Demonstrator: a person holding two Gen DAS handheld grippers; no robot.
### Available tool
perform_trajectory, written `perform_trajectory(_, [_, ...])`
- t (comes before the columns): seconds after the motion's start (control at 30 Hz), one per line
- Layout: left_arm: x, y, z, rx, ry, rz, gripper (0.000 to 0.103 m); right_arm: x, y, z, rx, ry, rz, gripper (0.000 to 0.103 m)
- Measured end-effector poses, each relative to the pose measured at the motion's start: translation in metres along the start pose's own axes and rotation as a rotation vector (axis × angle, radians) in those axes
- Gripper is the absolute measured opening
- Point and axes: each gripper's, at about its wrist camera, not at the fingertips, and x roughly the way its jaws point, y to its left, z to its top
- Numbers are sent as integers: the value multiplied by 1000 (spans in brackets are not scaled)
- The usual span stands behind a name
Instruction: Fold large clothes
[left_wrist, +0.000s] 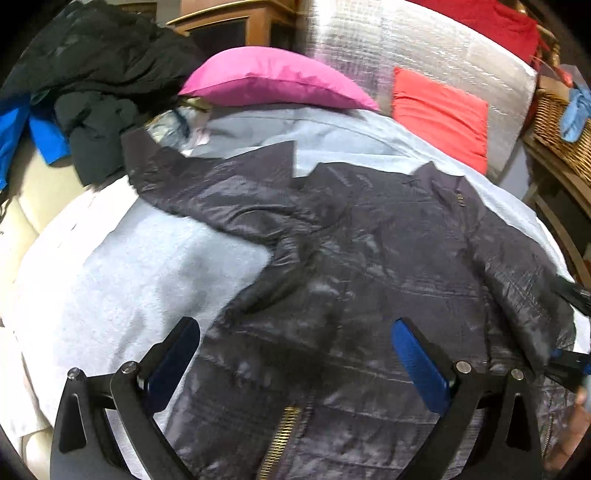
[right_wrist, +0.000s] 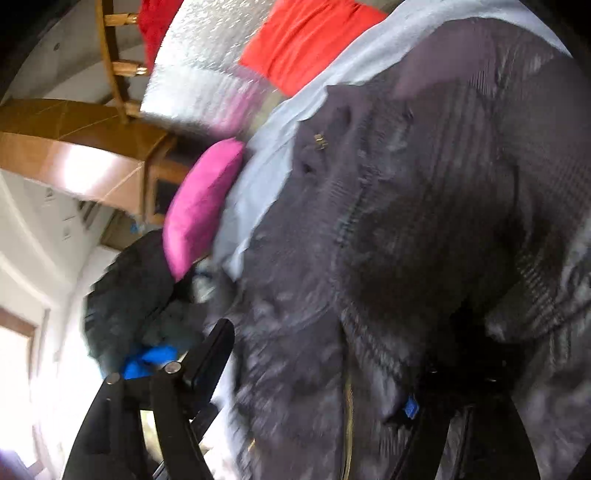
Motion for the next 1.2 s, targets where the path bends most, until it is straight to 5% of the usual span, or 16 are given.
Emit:
perform_trajectory(0.13, [-10,-32,0,67,-50,-68,103,-66,-9,10,-52,1,117,80])
perform_trajectory(0.27, [-25,-92,0,165,-64,-141,103,-146,-50,31,-16,-269,65,87])
perform_trajectory(0.33, [-30,-133,1,224,-60,-186,103,-160,-72,49,56,-337,-14,87])
perform_trajectory(0.43, [-28,-185,1,300,-41,-212,103,-154,-94,70,80,-336,-152,86])
perform_trajectory(0.6, [13,-251,-3,387,58,-165,103,-120,-121,81,178,-217,-133,74])
perform_trajectory(0.73, [37,-263,-1,397,92,-141,95,-113,-121,90,163,-161,-149,72])
perform_trajectory(0.8, [42,-265,-1,407,99,-151,76,-107,-125,88,153,-142,-153,66])
perform_trajectory(0.9, [46,-270,-5,434,101,-146,49,-109,-128,78,108,-105,-200,40])
perform_trajectory(1.0, [44,-257,1,398,91,-201,31,-113,-121,75,60,-121,-242,36])
perform_trajectory(1.1, [33,-227,13,320,71,-242,30,-118,-119,72,26,-121,-267,35])
perform_trajectory(1.2, [28,-178,20,265,76,-182,32,-113,-121,72,37,-114,-280,35])
